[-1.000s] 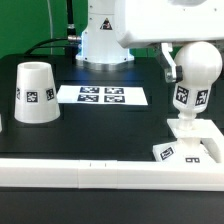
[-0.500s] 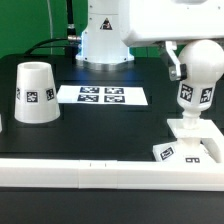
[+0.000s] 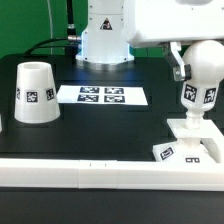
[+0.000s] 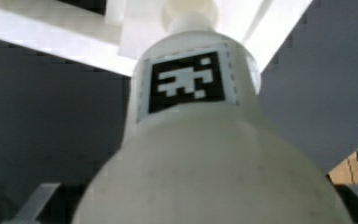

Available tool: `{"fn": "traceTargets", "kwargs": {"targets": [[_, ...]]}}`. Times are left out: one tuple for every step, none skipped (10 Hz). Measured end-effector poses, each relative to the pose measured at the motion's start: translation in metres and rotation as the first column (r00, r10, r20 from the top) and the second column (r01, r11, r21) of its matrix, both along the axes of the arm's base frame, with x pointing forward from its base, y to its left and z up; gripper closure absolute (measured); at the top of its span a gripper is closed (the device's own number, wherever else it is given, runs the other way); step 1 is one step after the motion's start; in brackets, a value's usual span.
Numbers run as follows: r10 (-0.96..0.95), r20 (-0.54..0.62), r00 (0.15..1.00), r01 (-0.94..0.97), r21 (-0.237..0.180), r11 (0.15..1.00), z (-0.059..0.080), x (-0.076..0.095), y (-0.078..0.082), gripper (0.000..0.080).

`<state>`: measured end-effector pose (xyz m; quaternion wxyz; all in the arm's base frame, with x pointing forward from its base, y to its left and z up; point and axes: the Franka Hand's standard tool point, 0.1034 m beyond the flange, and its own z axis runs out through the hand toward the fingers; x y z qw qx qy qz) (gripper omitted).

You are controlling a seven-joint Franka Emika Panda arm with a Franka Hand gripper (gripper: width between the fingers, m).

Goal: Assemble lamp

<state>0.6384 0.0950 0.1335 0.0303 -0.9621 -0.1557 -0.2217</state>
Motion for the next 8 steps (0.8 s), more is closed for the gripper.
{"fn": "traceTargets", "kwargs": {"targets": [[0.000, -0.004, 1.000, 0.000, 0.000, 1.000, -0.002, -0.001, 0.000, 0.0224], [0.000, -0.006, 1.000, 0.000, 0.000, 1.000, -0.004, -0.001, 0.000, 0.0223], [0.001, -0.010, 1.000, -0.001, -0.001, 1.000, -0.006, -0.003, 0.000, 0.0223], [0.000, -0.009, 1.000, 0.000, -0.002, 1.000, -0.010, -0.004, 0.000, 0.0223], [0.000, -0.012, 1.000, 0.000, -0.003, 1.000, -0.014, -0.007, -0.001, 0.0223], [0.000, -0.017, 1.000, 0.000, -0.003, 1.000, -0.017, -0.008, -0.001, 0.0223], [-0.001, -0.021, 1.000, 0.001, -0.003, 1.000, -0.019, -0.009, -0.002, 0.0223], [-0.002, -0.016, 1.000, 0.002, -0.003, 1.000, -0.020, -0.008, -0.002, 0.0223]]}}
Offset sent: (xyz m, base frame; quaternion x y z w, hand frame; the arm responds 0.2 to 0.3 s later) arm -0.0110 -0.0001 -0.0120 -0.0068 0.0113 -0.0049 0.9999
